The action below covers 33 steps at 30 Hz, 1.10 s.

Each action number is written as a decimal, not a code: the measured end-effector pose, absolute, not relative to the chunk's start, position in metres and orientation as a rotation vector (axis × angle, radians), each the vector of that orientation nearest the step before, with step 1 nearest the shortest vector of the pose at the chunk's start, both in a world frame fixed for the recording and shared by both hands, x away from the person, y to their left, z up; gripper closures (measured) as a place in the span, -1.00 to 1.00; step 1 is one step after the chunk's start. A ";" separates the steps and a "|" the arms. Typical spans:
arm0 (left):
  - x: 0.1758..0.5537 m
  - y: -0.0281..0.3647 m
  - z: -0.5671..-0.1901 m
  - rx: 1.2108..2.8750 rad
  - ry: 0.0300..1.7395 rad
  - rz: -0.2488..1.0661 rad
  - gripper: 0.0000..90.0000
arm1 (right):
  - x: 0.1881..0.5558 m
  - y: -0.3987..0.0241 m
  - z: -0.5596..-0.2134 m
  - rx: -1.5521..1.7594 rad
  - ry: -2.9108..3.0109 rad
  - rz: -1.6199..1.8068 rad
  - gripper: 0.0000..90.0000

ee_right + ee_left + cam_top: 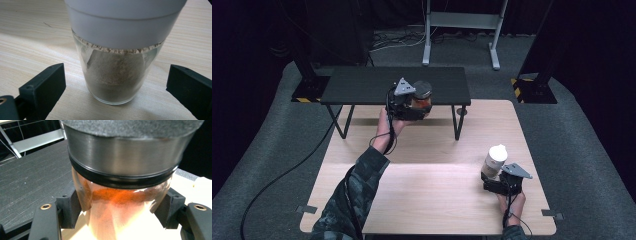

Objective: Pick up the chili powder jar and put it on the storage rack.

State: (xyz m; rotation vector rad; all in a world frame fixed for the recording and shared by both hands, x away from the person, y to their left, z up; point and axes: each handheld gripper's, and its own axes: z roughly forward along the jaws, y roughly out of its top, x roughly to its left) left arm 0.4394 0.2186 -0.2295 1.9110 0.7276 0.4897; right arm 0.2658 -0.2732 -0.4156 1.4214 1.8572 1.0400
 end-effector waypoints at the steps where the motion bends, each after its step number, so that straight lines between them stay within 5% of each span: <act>1: 0.440 0.218 -0.229 1.909 0.727 0.489 -0.30 | 0.266 -0.273 -0.416 1.421 1.857 1.041 -0.98; 33: 0.462 0.215 -0.209 1.906 0.738 0.513 -0.30 | 0.266 -0.274 -0.416 1.423 1.858 1.041 -0.98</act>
